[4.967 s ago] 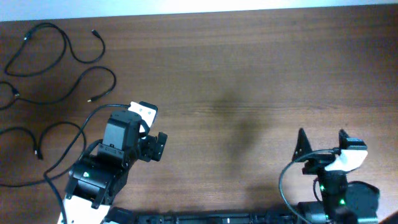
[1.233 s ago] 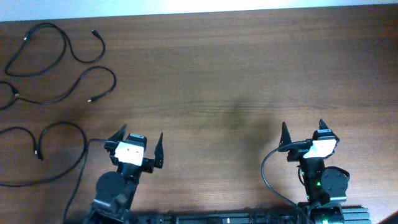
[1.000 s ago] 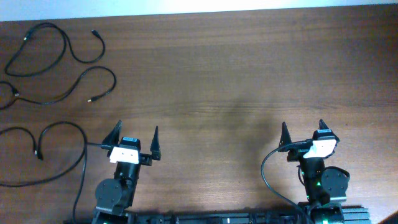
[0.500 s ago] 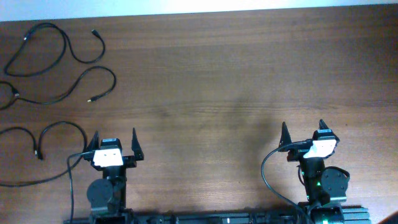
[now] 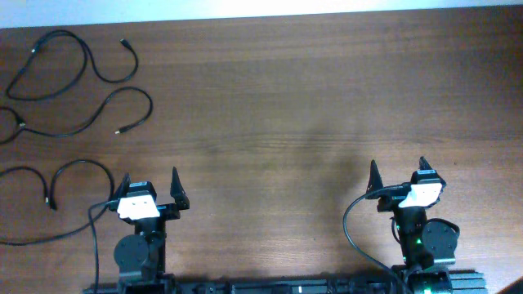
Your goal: Untangle cables
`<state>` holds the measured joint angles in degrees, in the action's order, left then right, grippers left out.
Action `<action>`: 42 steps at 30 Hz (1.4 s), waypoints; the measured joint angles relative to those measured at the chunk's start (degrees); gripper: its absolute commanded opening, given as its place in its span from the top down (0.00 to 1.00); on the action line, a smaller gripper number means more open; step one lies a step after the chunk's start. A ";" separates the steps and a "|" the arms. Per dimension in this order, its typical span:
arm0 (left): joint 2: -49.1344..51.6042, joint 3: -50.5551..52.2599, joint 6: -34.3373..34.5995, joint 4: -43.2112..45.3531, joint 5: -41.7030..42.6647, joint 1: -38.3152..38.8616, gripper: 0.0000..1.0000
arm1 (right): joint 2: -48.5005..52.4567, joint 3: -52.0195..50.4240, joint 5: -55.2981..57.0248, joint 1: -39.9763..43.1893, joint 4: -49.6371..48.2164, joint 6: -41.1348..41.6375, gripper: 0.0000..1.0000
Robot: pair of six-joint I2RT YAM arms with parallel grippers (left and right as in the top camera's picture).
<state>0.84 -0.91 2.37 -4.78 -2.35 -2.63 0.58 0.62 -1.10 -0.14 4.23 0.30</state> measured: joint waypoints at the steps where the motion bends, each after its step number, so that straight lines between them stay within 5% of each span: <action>1: 0.00 0.00 -0.20 0.00 0.00 0.00 0.01 | 0.00 0.00 0.00 0.00 0.00 0.02 0.02; 42: 0.00 0.00 -1.27 0.00 0.00 1.03 0.01 | 0.00 0.00 0.00 0.00 0.00 -0.04 0.02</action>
<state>0.84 -0.91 1.10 -4.78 -2.35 -1.61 0.58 0.62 -1.10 -0.14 4.23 0.25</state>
